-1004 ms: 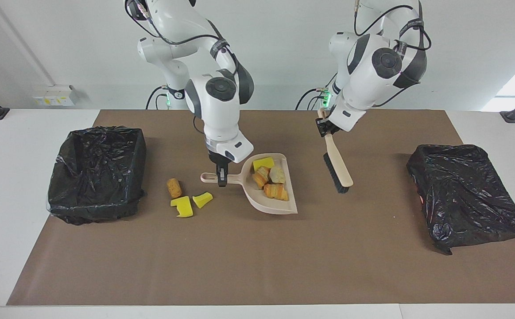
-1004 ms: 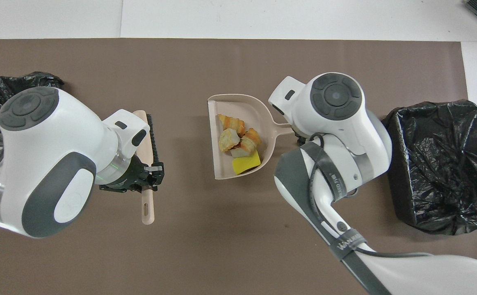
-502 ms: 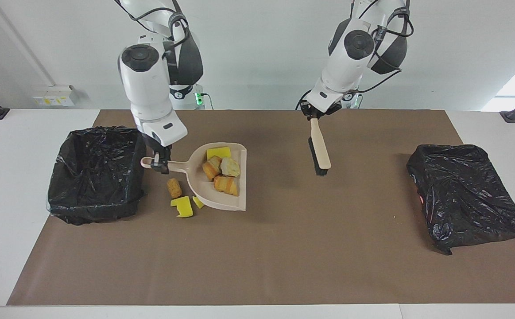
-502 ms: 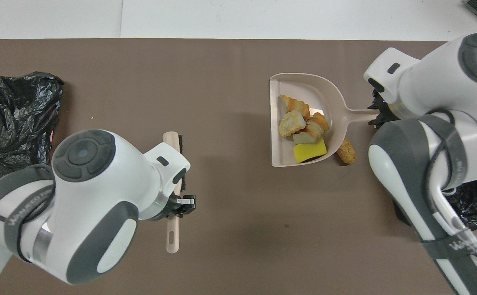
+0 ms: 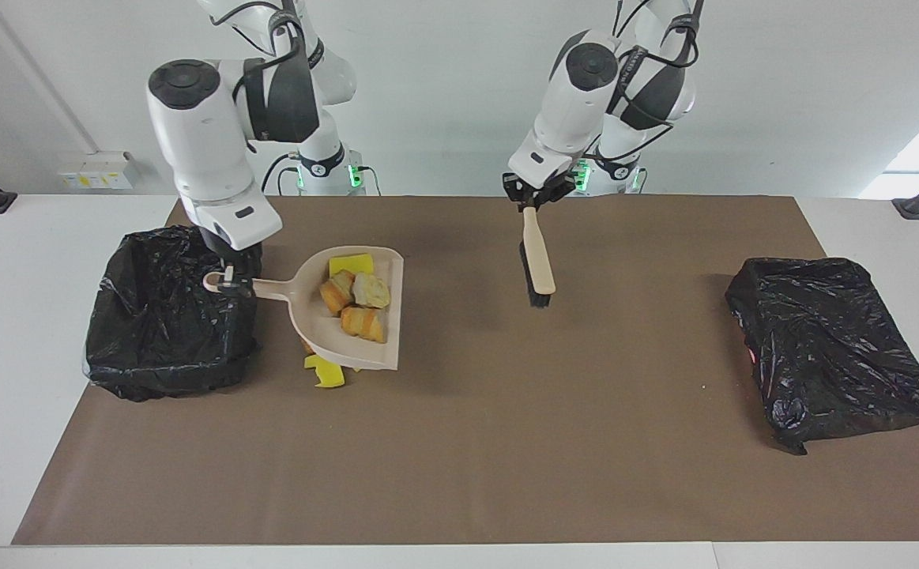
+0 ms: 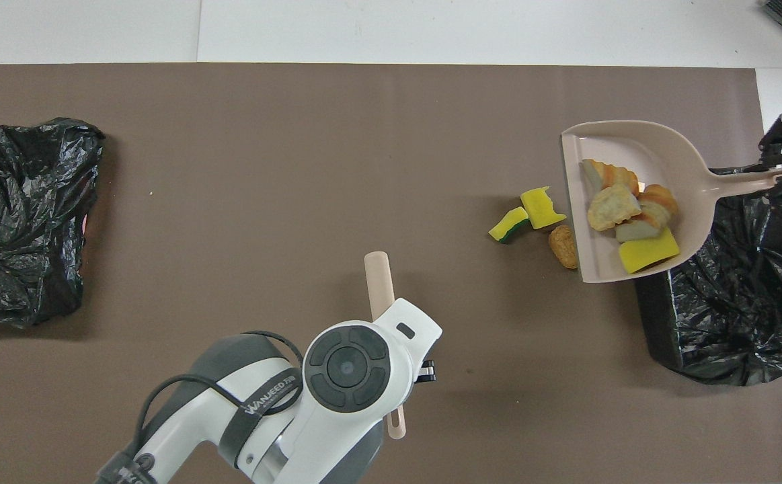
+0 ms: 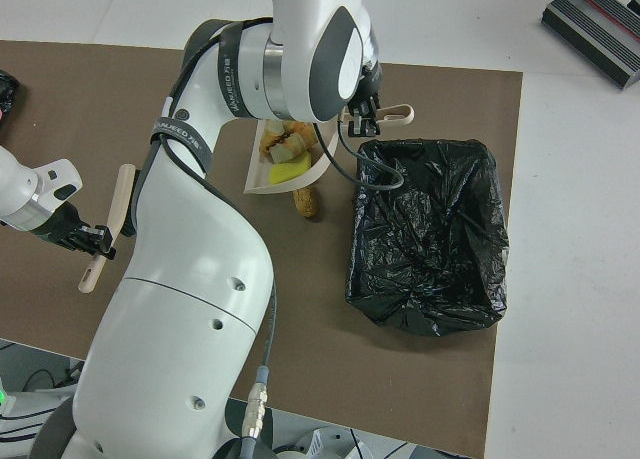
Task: Sweep and dump trash in bin
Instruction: 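Carry the dustpan to the black bag with the right gripper and tip it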
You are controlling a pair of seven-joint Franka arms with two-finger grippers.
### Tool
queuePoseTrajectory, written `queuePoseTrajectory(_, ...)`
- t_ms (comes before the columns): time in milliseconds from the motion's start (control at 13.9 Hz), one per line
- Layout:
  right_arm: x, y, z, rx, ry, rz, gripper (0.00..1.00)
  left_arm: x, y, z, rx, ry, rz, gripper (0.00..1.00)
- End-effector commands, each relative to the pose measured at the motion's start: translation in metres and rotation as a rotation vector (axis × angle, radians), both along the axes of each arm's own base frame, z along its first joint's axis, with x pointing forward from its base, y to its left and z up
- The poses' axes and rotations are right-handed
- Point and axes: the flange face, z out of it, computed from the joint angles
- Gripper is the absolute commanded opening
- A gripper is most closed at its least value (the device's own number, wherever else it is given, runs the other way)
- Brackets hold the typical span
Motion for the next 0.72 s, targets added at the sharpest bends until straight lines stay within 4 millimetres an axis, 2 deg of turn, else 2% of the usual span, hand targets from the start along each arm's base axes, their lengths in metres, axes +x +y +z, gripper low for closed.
queuePoseTrajectory(0, -0.015, -0.062, 0.007, -0.034, 0.021, 0.032, 0.00, -0.011, -0.014, -0.024, -0.007, 0.007, 0.008, 0.00)
queuePoseTrajectory(72, -0.024, -0.080, 0.014, -0.086, 0.030, 0.038, 0.00, -0.017, -0.014, -0.031, -0.008, 0.015, 0.009, 0.00)
queuePoseTrajectory(143, -0.030, -0.097, 0.013, -0.145, 0.040, 0.032, 0.00, -0.032, -0.019, -0.041, 0.001, 0.033, -0.003, 0.00)
queuePoseTrajectory(287, -0.050, -0.111, 0.006, -0.276, 0.005, 0.055, 0.00, -0.043, -0.020, -0.059, 0.024, 0.053, 0.010, 0.00)
queuePoseTrajectory(359, -0.063, -0.114, -0.003, -0.341, -0.007, 0.083, 0.00, -0.049, -0.025, -0.079, 0.054, 0.070, -0.002, 0.00)
queuePoseTrajectory(502, -0.076, -0.111, -0.014, -0.422, -0.012, 0.042, 0.00, -0.046, -0.030, -0.097, 0.051, 0.057, -0.001, 0.00)
queuePoseTrajectory(574, -0.080, -0.109, -0.028, -0.454, 0.007, 0.009, 0.00, -0.044, -0.030, -0.095, 0.049, 0.056, -0.001, 0.00)
queuePoseTrajectory(646, -0.086, -0.104, -0.032, -0.507, 0.023, 0.019, 0.00, -0.044, -0.031, -0.095, 0.049, 0.057, -0.006, 0.00)
